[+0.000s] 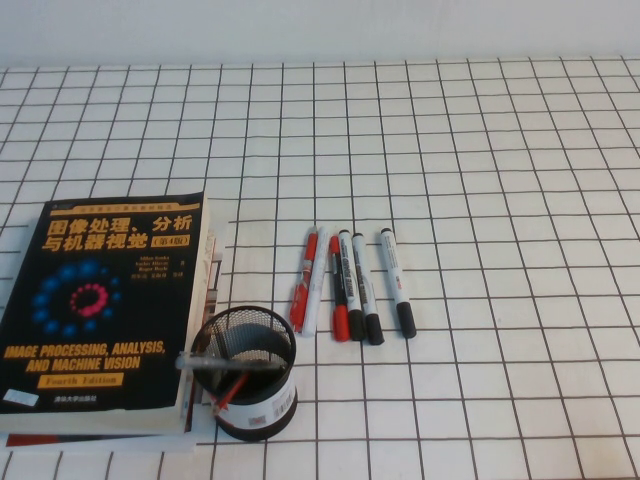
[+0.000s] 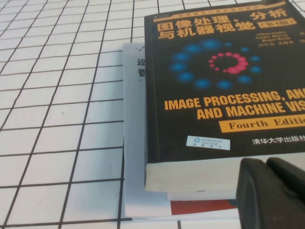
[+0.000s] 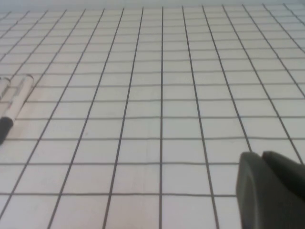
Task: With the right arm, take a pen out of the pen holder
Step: 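Take a marker out of the pen holder and lay it on the table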
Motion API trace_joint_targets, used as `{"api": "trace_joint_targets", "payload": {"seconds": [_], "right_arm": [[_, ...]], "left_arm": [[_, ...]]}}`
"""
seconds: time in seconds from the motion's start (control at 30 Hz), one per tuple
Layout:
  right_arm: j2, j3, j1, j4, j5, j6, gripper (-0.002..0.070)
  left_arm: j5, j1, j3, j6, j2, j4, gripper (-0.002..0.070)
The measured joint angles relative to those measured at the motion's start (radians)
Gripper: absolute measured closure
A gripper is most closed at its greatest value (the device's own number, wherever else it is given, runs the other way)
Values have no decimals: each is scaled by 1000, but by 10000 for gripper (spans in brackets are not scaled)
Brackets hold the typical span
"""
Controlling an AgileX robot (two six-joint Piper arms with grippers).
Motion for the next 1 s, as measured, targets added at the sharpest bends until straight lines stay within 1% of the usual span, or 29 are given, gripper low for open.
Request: {"api": "trace_joint_targets", "payload": {"seconds": [0.2, 1.0], "right_arm": [[0, 2, 0, -5, 31, 0, 692], [-1, 2, 0, -5, 34, 0, 692]], "left_arm": [[0, 0, 0, 0, 0, 0, 679], [0, 0, 0, 0, 0, 0, 679]]}}
